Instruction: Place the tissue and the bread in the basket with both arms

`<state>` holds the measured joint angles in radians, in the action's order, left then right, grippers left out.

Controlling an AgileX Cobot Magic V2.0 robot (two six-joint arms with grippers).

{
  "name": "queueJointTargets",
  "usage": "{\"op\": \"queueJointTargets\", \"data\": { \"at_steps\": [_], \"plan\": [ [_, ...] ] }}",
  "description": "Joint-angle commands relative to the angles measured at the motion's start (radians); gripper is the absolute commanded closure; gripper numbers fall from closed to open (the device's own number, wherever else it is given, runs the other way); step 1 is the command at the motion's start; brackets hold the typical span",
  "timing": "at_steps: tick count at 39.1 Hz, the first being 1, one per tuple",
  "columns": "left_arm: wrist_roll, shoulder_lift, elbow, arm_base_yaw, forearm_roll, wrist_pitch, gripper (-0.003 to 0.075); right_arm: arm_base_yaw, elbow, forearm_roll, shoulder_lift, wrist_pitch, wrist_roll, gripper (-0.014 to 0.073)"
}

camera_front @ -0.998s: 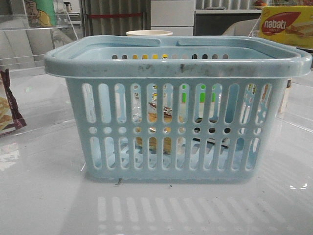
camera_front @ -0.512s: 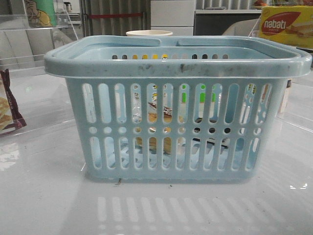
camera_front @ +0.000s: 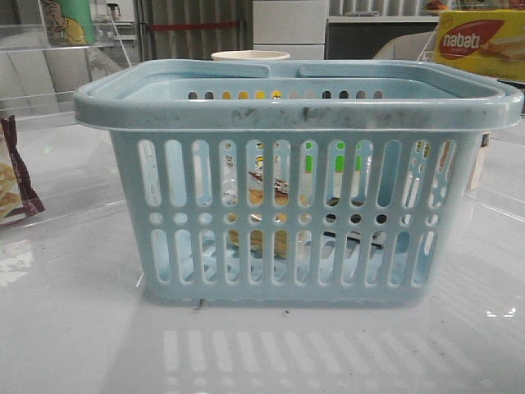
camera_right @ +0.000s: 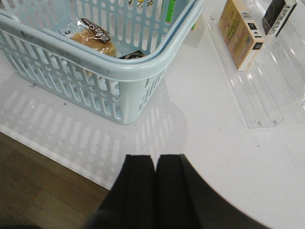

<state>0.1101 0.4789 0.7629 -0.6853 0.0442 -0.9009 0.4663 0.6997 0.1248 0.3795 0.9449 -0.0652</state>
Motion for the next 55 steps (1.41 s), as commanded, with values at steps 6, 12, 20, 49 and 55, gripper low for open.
{"op": "queueJointTargets", "data": {
  "at_steps": [6, 12, 20, 49, 55],
  "plan": [
    [-0.003, -0.073, -0.099, 0.203, -0.033, 0.256, 0.0629, 0.005, 0.024, 0.024, 0.008, -0.064, 0.004, 0.054],
    [-0.003, -0.196, -0.278, 0.392, -0.035, 0.529, 0.0629, 0.005, 0.024, 0.024, 0.008, -0.064, 0.004, 0.054],
    [-0.003, -0.371, -0.49, 0.547, -0.033, 0.731, 0.0629, 0.005, 0.024, 0.024, 0.008, -0.064, 0.004, 0.054],
    [-0.136, -0.504, -0.729, 0.657, -0.087, 0.861, 0.0629, 0.005, 0.024, 0.024, 0.008, -0.063, 0.004, 0.054],
    [-0.134, -0.504, -0.769, 0.657, -0.068, 0.91, 0.0629, 0.005, 0.024, 0.024, 0.008, -0.063, 0.004, 0.054]
  ]
}}
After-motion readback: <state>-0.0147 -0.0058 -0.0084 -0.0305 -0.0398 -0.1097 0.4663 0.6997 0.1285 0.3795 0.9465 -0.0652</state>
